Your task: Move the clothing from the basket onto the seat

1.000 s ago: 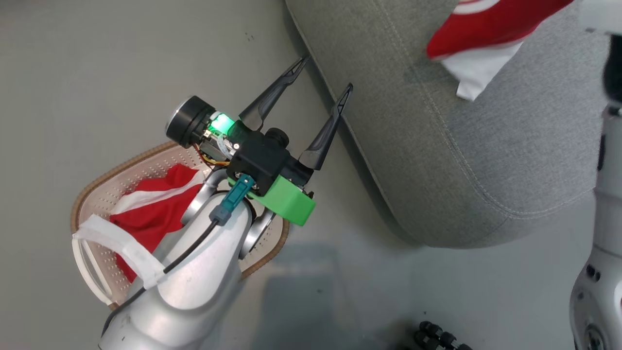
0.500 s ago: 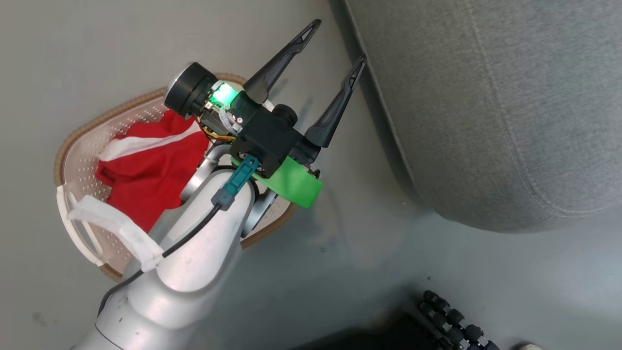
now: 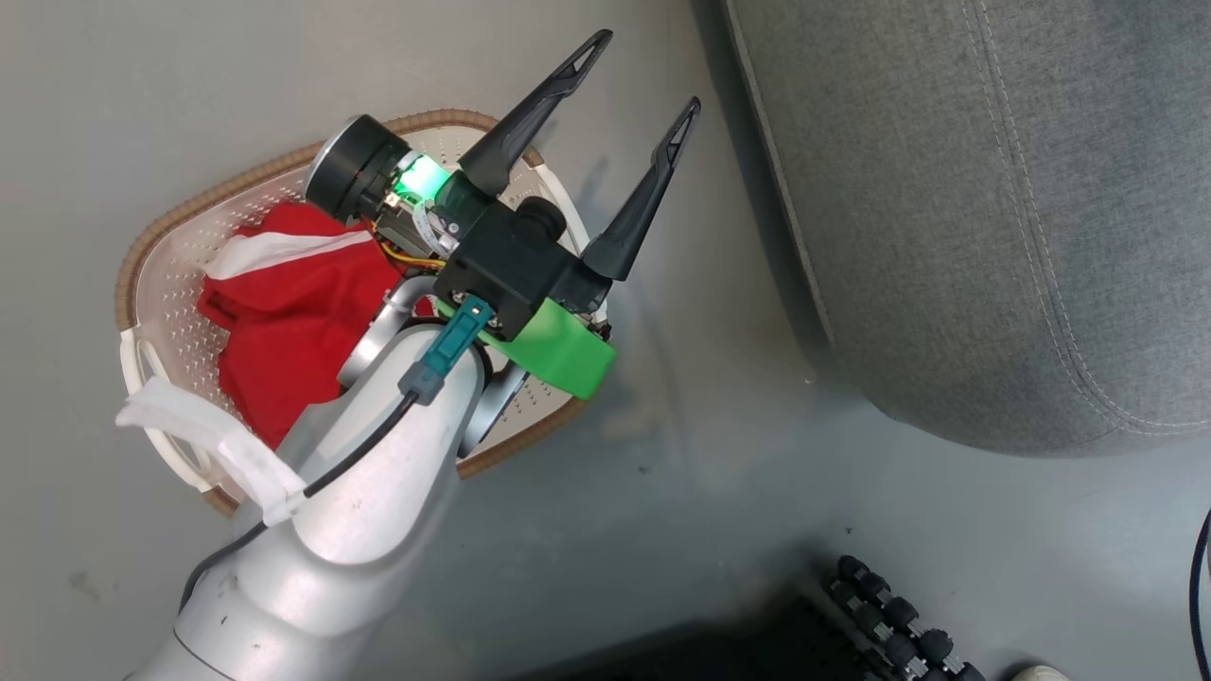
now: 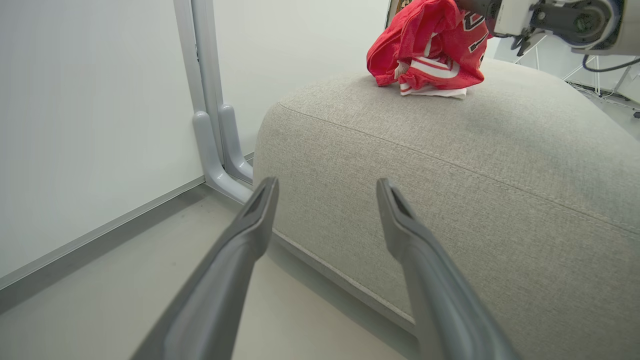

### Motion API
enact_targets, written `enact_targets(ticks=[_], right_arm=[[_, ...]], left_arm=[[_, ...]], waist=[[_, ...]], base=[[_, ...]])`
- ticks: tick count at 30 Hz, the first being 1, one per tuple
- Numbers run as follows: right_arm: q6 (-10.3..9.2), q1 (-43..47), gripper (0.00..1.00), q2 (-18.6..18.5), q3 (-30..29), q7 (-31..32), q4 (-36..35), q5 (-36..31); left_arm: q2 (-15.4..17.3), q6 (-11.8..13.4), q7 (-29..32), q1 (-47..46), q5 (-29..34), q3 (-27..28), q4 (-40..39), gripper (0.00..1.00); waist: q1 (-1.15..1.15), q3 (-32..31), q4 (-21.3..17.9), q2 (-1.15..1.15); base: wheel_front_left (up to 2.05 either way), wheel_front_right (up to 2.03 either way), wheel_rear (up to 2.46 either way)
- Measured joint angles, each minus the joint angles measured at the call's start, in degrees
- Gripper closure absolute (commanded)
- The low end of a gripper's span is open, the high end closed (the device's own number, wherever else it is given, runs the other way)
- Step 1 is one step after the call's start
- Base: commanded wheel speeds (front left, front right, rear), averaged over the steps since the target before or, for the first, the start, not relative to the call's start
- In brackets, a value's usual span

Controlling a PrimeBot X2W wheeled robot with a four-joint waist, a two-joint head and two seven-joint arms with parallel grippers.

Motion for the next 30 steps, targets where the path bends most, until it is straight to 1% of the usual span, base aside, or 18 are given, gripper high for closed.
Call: enact_targets(ticks=[6,9,10,11,12,17,22,25,30], right_arm=[[0.00,4.02,1.00,1.98,-1.02,-0.01,3.50,0.41],[0.01,4.92,1.00,2.93,-1.25,-0.01,4.08,0.41],[0.00,5.03,0.86,3.30,-1.48,-0.01,3.85,0.52],[0.00,5.20,0.53,3.57,-1.56,-0.01,3.64,0.66],[0.01,5.70,0.00,3.79,-1.55,-0.01,3.24,0.66],[0.01,9.35,0.00,4.58,-2.33,-0.01,1.26,1.05],[0.00,15.33,0.00,5.26,-2.90,-0.01,-1.03,1.80],[0.01,19.24,0.00,5.36,-2.35,-0.01,-2.38,1.93],[0.01,25.41,0.00,5.63,-0.07,-0.01,-6.77,2.80]], left_arm=[[0.46,0.24,0.00,0.23,-0.02,0.49,-0.11,0.00],[0.69,0.38,0.00,0.34,-0.10,0.77,-0.16,0.00],[0.77,0.48,0.00,0.43,-0.12,0.90,-0.21,0.00],[0.82,0.49,0.00,0.60,-0.19,1.01,-0.23,0.00],[0.88,0.52,0.00,0.91,-0.26,1.14,-0.24,0.00],[1.07,1.00,0.00,2.25,-0.59,1.94,-0.41,0.00],[0.85,1.49,0.00,4.58,-1.43,3.10,-0.55,0.00],[0.62,1.93,0.00,6.28,-2.01,4.26,-0.52,0.00],[0.37,3.02,0.00,9.60,-3.38,7.43,-0.80,0.00]], waist=[[0.00,-0.34,-0.15,0.00],[0.00,-0.54,0.01,0.00],[0.00,-0.71,0.03,0.00],[0.00,-0.89,0.04,0.00],[0.00,-1.18,0.05,0.00],[0.00,-3.27,0.06,0.00],[0.00,-6.69,0.04,0.00],[0.00,-9.09,0.09,0.00],[0.00,-13.44,0.47,0.00]], base=[[0.00,0.00,0.00],[0.00,0.00,0.00],[0.00,0.00,0.00],[0.00,0.00,0.00],[0.00,0.00,0.00],[0.00,0.00,0.00],[0.00,0.00,0.00],[0.00,0.00,0.00],[0.00,0.00,0.00]])
